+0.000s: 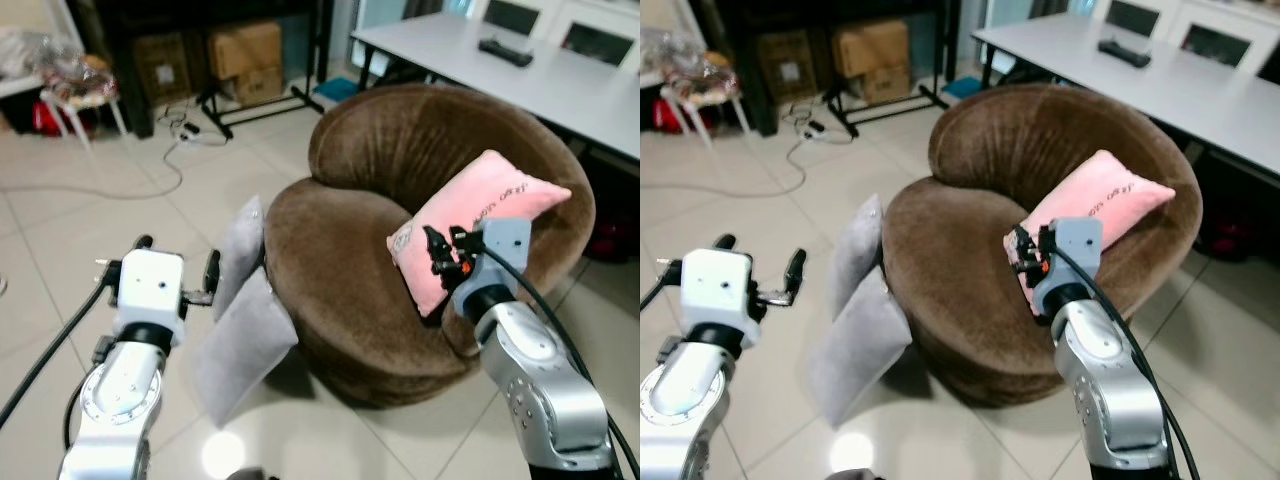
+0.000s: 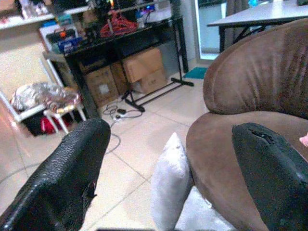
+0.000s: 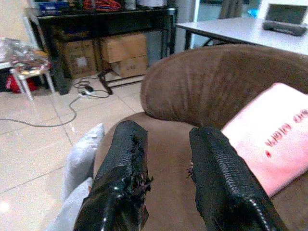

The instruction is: Move the pillow to the sofa from floor

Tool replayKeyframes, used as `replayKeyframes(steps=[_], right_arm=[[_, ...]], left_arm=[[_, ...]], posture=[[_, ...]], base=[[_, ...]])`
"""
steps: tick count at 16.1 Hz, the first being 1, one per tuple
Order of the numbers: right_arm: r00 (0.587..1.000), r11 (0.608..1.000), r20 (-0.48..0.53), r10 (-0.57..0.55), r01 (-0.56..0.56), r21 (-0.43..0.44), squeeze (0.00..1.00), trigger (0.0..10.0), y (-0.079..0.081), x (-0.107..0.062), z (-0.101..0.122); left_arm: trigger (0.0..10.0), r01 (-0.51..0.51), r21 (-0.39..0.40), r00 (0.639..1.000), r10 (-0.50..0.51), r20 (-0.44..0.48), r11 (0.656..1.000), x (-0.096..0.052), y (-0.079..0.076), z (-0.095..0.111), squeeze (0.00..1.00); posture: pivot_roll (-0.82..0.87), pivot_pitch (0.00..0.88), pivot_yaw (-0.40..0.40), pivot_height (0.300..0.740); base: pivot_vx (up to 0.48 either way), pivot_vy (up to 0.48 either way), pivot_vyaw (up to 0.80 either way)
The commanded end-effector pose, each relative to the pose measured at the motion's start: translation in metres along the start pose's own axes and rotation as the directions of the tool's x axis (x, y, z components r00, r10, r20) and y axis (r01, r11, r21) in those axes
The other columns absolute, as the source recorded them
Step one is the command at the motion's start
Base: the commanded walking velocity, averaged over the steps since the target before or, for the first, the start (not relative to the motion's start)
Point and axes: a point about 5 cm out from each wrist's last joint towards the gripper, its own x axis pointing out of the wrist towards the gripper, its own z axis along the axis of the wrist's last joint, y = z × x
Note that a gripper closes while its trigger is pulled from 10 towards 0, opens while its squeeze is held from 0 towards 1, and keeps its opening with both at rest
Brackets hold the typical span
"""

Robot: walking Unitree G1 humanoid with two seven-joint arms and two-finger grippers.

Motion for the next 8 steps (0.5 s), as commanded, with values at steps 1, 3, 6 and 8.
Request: replayKeyframes(steps=[1,3,6,8], right_arm=[[0.999,0.999,-0.026,-0.044,0.044,0.006,0.00,10.0,-0.0098,-0.0023,-0.0050],[0.998,0.999,-0.035,-0.046,0.046,-0.005,0.00,10.0,-0.0104,-0.0019,-0.0058],[0.999,0.999,-0.022,-0.040,0.040,0.016,0.00,10.0,-0.0088,-0.0016,-0.0047],[0.999,0.999,-0.033,-0.039,0.039,0.016,0.00,10.0,-0.0088,-0.0017,-0.0062]], left_arm=[[10.0,0.019,-0.004,1.000,-0.019,0.005,1.000,0.0000,-0.0051,0.0020,0.00],[10.0,0.020,-0.003,1.000,-0.020,0.005,1.000,0.0003,-0.0050,0.0021,0.00],[10.0,0.020,-0.002,1.000,-0.020,0.006,1.000,0.0005,-0.0046,0.0022,0.00],[10.0,0.019,-0.002,1.000,-0.019,0.006,1.000,0.0003,-0.0047,0.0022,0.00]], posture=[[0.05,0.000,-0.045,0.740],[0.05,0.000,-0.040,0.740],[0.05,0.000,-0.040,0.740],[0.05,0.000,-0.040,0.740]], base=[[0.000,0.352,0.00],[0.000,0.356,0.00],[0.000,0.356,0.00],[0.000,0.356,0.00]])
